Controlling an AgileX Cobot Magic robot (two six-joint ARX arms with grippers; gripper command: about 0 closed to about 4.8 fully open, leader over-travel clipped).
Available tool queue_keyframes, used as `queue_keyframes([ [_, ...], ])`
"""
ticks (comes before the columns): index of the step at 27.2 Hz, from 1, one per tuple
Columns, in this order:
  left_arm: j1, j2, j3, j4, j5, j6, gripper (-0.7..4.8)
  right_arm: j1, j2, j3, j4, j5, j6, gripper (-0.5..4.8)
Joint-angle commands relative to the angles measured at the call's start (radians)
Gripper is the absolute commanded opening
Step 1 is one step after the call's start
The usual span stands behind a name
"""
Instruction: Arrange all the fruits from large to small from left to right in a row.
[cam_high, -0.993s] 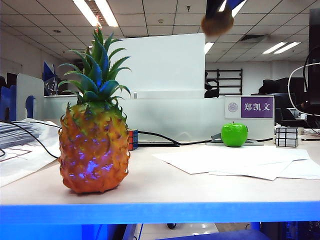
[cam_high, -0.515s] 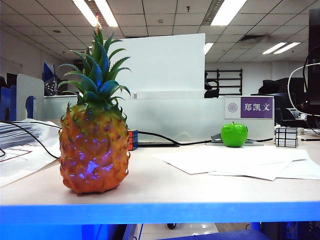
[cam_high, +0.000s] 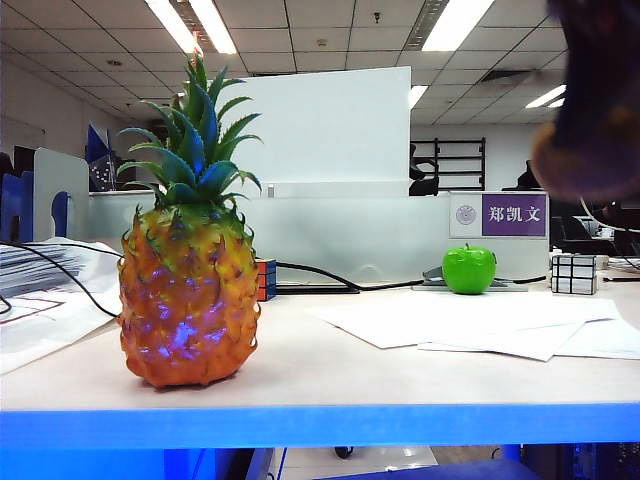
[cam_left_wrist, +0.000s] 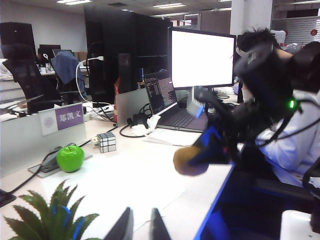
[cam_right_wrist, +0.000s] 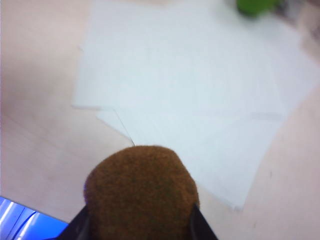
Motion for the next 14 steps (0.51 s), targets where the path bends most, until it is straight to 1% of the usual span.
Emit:
queue_keyframes([
  [1,0.001,0.001,0.003,-0.005,-0.019,-0.003,0.57,0.002,-0.005,-0.089,0.145,0.065,0.079,-0.05],
  [4,0.002,0.001,0.003,-0.02,-0.085,0.012,0.57,0.002,0.007,-0.158,0.253,0.057,0.108,-0.06],
  [6,0.002,0.001,0.003,-0.027,-0.106,0.018,0.57,0.002,0.025,-0.195,0.313,0.063,0.114,-0.05],
  [8,0.002,0.001,0.003,-0.029,-0.107,0.024,0.57,0.002,0.063,-0.229,0.366,0.084,0.141,-0.05],
  [11,0.002,0.001,0.003,-0.043,-0.126,0.024,0.57,0.001,0.141,-0.273,0.45,0.088,0.167,-0.06],
  [14,0.002,0.001,0.003,-0.043,-0.128,0.024,0.57,0.002,0.229,-0.279,0.472,0.088,0.227,-0.05],
])
